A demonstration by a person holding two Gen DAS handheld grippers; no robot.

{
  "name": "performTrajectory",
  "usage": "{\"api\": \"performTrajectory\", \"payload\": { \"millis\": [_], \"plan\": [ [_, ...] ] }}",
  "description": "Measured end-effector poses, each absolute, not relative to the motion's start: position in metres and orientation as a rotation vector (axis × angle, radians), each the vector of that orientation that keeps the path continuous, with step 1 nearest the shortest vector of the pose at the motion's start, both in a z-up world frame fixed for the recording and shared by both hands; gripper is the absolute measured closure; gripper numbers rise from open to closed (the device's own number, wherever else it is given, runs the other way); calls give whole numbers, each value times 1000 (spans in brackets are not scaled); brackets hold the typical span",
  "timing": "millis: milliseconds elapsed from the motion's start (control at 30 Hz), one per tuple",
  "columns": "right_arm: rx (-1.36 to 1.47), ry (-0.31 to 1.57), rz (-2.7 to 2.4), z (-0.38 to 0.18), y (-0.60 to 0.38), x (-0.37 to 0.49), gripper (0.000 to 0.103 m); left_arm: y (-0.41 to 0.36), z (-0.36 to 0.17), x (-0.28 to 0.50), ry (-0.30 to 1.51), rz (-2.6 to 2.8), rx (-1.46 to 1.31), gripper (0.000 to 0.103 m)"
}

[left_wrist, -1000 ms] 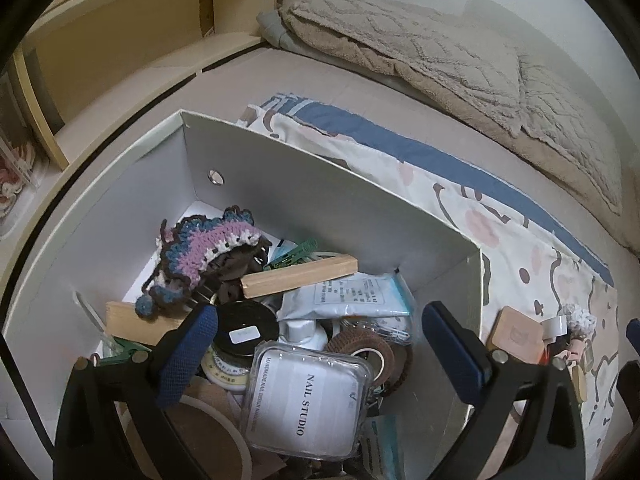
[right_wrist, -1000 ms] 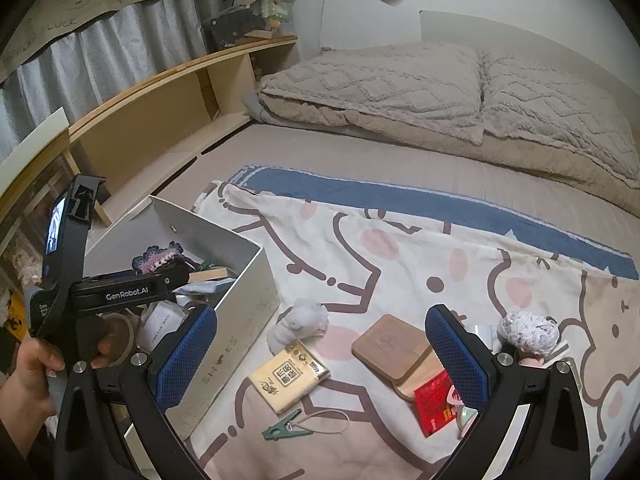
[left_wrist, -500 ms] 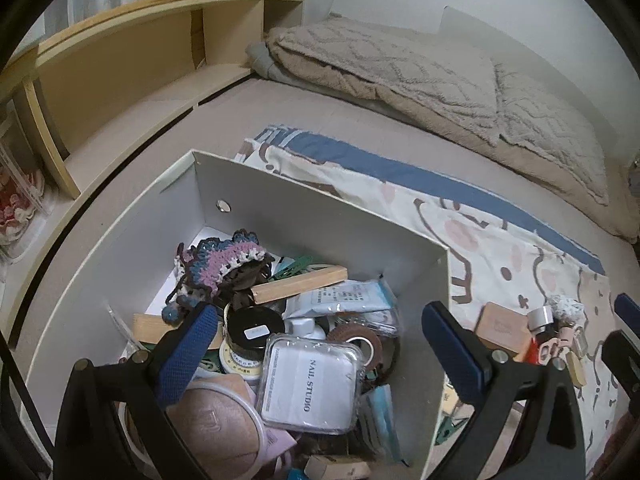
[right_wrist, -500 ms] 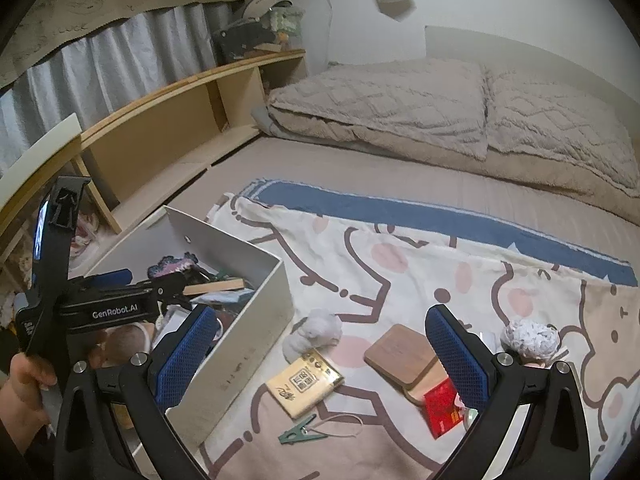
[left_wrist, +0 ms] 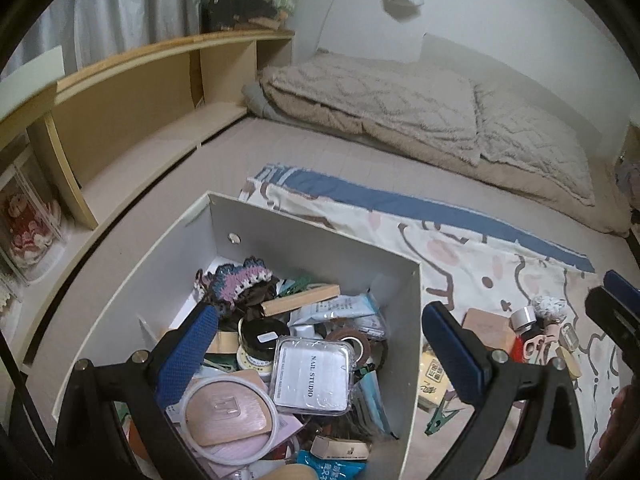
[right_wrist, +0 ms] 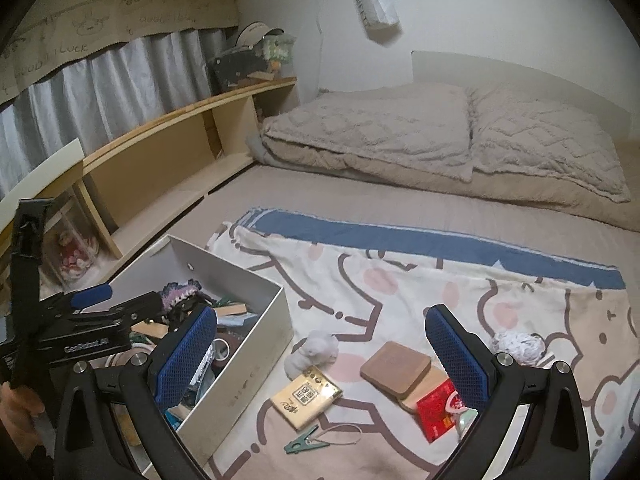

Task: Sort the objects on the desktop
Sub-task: 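Move both tools from the box back toward the items on the bedspread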

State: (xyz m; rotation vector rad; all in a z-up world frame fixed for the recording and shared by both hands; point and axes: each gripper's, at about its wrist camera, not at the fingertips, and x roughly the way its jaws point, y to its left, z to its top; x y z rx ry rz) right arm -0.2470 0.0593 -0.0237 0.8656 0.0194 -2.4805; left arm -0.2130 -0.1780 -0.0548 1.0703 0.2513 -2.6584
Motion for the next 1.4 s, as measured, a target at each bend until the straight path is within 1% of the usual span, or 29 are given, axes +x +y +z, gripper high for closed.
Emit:
{"api": "performTrajectory", "payload": {
  "millis": [333, 900, 1400],
  "plan": [
    [844, 53, -2506, -17, 63, -237, 0, -165, -30, -192, 205, -2705, 980, 0],
    [802, 39, -2541, 1, 75, -211, 0, -148, -6, -165, 159, -2778, 866, 0],
    [799, 99, -2586, 6, 100, -186, 0, -121, 9, -153, 163, -2871, 817, 0]
  ]
}}
